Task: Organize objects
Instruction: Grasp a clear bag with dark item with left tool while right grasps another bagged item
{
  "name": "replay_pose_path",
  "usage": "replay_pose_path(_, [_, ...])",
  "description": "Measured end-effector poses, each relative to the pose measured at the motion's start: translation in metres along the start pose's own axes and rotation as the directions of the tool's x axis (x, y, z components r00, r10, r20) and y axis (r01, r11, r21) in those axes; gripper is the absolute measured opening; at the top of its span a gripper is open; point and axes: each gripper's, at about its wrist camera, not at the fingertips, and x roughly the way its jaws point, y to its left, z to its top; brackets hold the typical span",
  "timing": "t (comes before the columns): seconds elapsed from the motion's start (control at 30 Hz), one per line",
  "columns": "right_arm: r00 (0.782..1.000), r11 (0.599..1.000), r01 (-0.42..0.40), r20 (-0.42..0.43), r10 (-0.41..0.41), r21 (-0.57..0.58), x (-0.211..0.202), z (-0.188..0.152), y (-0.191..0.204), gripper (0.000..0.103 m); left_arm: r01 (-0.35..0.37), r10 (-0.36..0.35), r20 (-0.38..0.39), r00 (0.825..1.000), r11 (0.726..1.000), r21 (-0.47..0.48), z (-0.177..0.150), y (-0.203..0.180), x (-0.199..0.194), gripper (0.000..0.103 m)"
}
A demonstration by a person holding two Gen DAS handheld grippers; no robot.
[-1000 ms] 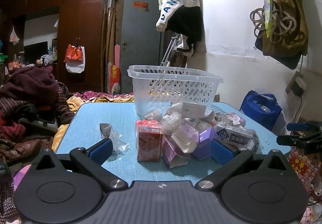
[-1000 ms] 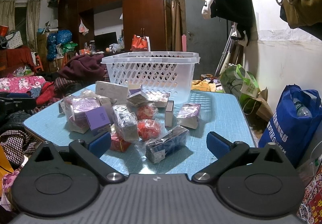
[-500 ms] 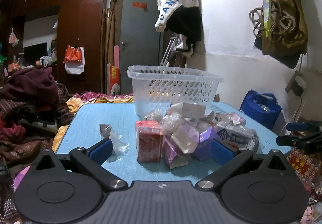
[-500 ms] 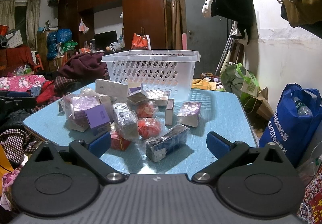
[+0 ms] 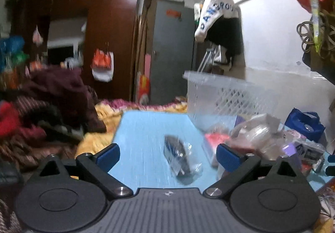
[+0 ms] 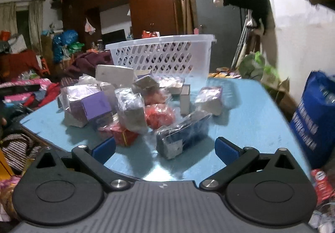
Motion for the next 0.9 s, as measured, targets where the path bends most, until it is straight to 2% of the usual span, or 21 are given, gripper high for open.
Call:
replay_pose_path(0.1, [1.0, 1.0, -0.005, 0.017, 0.005, -0.005, 0.004, -0.005, -0.002, 0.103, 0.037, -0.036, -0.031, 0.999, 0.999, 0.026, -0.005, -0.004, 0.017, 0.096])
replay_pose_path(0.2, [1.0, 1.0, -0.025, 0.011, 0.025, 0.001, 0.012, -0.006, -0.009, 0.103, 0.041, -0.038, -0.053, 0.998, 0.998, 0.05, -0.012, -0.01, 0.03, 0.092])
replay_pose_path(0.3, [0.999, 0.999, -0.032, 0.007, 0.032, -0.006, 0.019, -0.005, -0.017, 0.098, 0.051, -0.048, -0.073, 0.996, 0.998, 0.04, -0.018, -0.008, 0.038, 0.09])
replay_pose_path(0.33, [1.0, 1.0, -0.021, 0.008, 0.021, -0.013, 0.019, -0.005, -0.018, 0.096, 0.049, -0.046, -0.078, 0.996, 0.998, 0.036, -0.02, -0.007, 0.039, 0.085])
replay_pose_path(0.37, [1.0, 1.0, -0.01, 0.012, 0.01, -0.019, 0.021, -0.004, -0.019, 0.092, 0.049, -0.046, -0.081, 0.996, 0.998, 0.03, -0.021, -0.005, 0.043, 0.079])
replay_pose_path(0.43, [1.0, 1.0, -0.006, 0.027, 0.006, -0.009, 0.021, -0.005, -0.022, 0.085, 0.048, -0.046, -0.089, 0.995, 0.999, 0.019, -0.019, -0.005, 0.046, 0.075])
replay_pose_path(0.5, [0.999, 1.0, -0.007, 0.035, 0.007, -0.009, 0.022, -0.004, -0.022, 0.068, 0.042, -0.038, -0.114, 0.993, 0.999, 0.03, -0.017, -0.007, 0.049, 0.067])
replay_pose_path(0.53, [0.999, 1.0, 0.001, 0.035, 0.0, -0.019, 0.022, -0.004, -0.02, 0.067, 0.039, -0.033, -0.124, 0.992, 0.998, 0.047, -0.018, -0.01, 0.05, 0.06])
replay_pose_path(0.67, [1.0, 0.999, 0.016, 0.024, -0.015, -0.051, 0.025, -0.002, -0.014, 0.06, -0.001, 0.017, -0.134, 0.991, 0.994, 0.114, -0.015, -0.022, 0.054, 0.042])
replay_pose_path(0.8, [0.998, 0.995, 0.062, 0.031, -0.06, -0.075, 0.023, -0.001, -0.012, 0.046, -0.008, 0.023, -0.124, 0.992, 0.993, 0.121, -0.013, -0.024, 0.055, 0.037])
replay_pose_path(0.9, [0.996, 0.992, 0.088, 0.033, -0.085, -0.088, 0.018, -0.001, -0.013, 0.039, 0.003, 0.008, -0.101, 0.995, 0.994, 0.109, -0.014, -0.023, 0.05, 0.035])
